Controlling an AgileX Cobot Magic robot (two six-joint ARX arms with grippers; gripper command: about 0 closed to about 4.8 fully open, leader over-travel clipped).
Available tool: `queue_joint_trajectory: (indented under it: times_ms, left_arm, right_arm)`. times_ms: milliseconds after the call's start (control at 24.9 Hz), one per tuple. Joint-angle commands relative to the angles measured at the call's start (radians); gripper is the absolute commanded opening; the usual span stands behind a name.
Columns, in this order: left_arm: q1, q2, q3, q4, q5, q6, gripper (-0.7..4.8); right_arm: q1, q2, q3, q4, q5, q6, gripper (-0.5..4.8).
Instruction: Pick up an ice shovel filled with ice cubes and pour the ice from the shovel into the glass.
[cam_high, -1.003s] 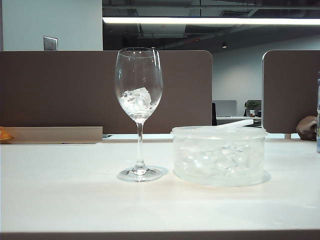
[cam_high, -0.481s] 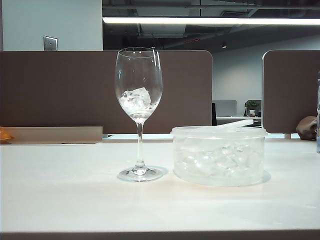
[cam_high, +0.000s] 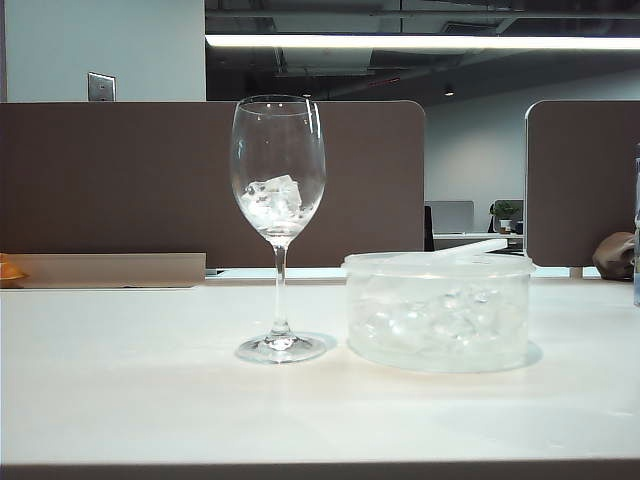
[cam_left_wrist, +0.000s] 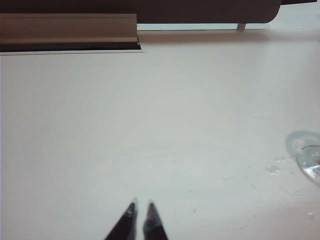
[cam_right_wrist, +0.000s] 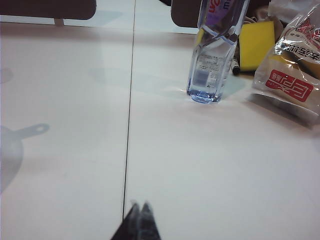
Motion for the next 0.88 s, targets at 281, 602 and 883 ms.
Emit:
queue_joint_trajectory:
  times_ms: [281,602,883]
  left_arm:
    - [0.117,0.001,0.0,-0.003,-0.023,-0.002,0.29]
    - [0.134,0.001,0.0,-0.003,-0.019,-0.003,0.29]
    - [0.134,0.001,0.0,-0.003,-0.019,-0.003,0.29]
  right_arm:
    - [0.0,0.0,-0.007,0.008,0.005,0.0,-0.05]
    - [0.0,0.0,-0.007,0.008,0.005,0.0,-0.05]
    - [0.0,0.0,-0.007,0.008,0.005,0.0,-0.05]
